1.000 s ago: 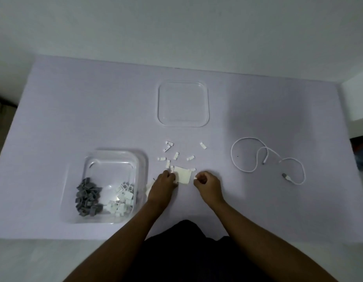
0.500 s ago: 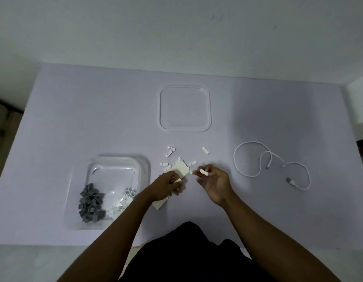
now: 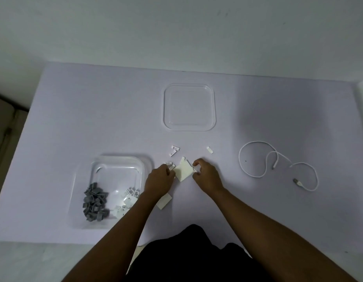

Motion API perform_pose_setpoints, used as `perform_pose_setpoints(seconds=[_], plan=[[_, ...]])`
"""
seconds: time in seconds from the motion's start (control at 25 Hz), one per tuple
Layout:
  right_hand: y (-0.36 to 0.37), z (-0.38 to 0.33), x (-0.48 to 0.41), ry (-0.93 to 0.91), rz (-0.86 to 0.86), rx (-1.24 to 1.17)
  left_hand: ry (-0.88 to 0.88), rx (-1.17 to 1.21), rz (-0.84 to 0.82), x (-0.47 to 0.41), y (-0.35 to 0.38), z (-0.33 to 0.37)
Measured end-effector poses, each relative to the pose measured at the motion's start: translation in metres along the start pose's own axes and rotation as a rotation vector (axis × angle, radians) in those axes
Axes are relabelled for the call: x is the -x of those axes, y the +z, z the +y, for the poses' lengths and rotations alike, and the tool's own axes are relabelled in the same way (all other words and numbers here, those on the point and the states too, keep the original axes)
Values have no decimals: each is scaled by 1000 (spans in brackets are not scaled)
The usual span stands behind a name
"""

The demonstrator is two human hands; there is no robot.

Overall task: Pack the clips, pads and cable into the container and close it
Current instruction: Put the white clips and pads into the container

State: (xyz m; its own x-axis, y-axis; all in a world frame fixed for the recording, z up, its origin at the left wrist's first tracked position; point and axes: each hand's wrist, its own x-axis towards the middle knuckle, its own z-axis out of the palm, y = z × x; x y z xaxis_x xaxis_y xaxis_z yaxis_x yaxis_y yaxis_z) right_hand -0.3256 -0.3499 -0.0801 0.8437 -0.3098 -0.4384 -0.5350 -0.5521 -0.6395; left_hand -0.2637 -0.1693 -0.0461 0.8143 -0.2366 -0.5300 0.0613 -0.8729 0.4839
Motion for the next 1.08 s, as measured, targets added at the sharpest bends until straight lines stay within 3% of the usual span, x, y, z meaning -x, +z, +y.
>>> perform_pose_setpoints(seconds=[0.12,0.32,0.64,0.84,1.0,1.08], plan=[[4,5,2,-62,-8,92,92,-153,47,-4,4,-2],[1,20,7,-133,28,111,268,-262,-72,1,18,-1],[-3,31,7,-142,84,76,373,-127,-205,1,34,-5],[-1,34,6,-166,51,73,64,74,199,-3,17,-6],[-2,30,2,-93,90,43,-49,2,126,-5,20,-14],[-6,23,2,56,87,-136,-50,9,94,-7,24,-15]])
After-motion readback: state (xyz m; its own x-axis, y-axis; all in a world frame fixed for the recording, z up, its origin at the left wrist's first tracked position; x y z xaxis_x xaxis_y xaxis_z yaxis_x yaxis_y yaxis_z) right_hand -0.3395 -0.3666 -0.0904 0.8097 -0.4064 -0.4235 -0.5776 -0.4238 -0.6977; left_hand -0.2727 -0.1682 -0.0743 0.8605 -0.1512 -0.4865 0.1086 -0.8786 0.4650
